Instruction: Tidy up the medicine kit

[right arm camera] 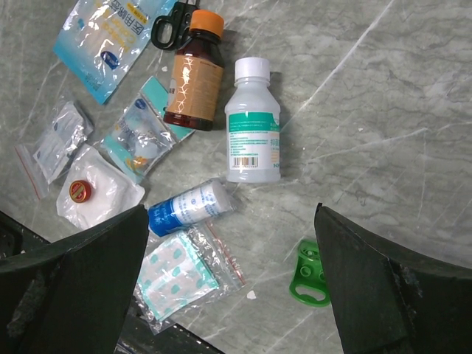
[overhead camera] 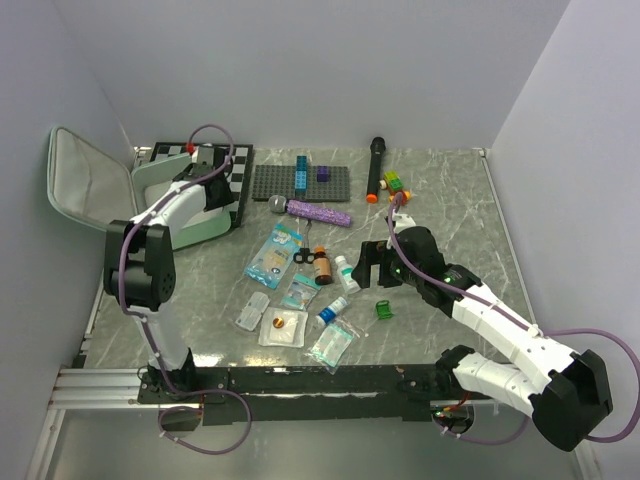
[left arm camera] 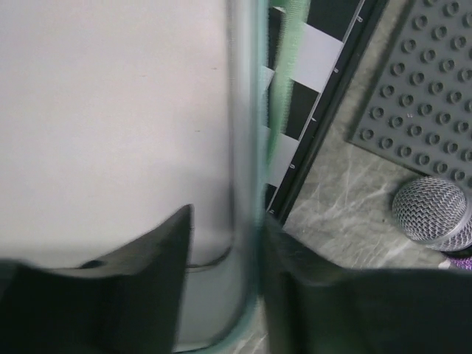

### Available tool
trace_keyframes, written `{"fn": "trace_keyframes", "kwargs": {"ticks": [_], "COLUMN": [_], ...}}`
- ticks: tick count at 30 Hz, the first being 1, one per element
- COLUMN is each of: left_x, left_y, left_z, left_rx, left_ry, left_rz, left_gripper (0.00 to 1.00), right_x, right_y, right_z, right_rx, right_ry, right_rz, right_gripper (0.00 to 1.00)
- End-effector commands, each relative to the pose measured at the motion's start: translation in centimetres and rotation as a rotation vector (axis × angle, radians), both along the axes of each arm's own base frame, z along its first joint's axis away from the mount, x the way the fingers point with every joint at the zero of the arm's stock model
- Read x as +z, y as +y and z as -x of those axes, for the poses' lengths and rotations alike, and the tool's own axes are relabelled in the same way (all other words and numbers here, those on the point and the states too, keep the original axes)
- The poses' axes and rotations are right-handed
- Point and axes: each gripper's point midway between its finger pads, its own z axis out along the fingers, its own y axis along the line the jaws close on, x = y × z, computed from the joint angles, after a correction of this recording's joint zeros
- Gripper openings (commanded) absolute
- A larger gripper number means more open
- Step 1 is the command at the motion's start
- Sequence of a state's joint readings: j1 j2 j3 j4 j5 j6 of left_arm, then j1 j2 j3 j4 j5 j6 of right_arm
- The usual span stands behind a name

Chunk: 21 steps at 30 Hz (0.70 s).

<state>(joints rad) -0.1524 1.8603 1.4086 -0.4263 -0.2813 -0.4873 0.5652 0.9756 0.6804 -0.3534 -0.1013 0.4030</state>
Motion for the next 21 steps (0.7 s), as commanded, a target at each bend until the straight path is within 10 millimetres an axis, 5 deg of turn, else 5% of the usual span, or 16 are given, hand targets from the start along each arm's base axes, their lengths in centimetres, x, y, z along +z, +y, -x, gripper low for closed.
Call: {"fn": "trace_keyframes", "kwargs": {"ticks": [1, 8, 17, 21], "left_x": [0.8, 3.7, 5.5, 3.6], "left_y": [0.7, 1.7, 1.5, 1.0], "left_z": [0.1, 3.3, 11.1, 14.8], "left_rx": [-0.011, 0.018, -0.011, -0.052], "left_ry": [-0.016, -0.087, -0.087, -0.013], "left_rz": [-0.055, -0.066, -0.095, -0.148], "left_gripper": [0.35, 0.02, 0.01, 0.01], "right_x": [1.4, 2.3, 2.3, 2.3], "right_y": [0.2, 0.1, 0.4, 0.3], "right_z": [-0.6, -0.6, -0.4, -0.4], "right_rx": [-0.007, -0.014, -0.001, -0.003], "right_ry": [-0.035, -0.064, -0.063, -0.068], "right_rz": [-0.006, -0.022, -0.045, -0.046], "right_gripper": [1.0, 1.0, 1.0, 1.0]}}
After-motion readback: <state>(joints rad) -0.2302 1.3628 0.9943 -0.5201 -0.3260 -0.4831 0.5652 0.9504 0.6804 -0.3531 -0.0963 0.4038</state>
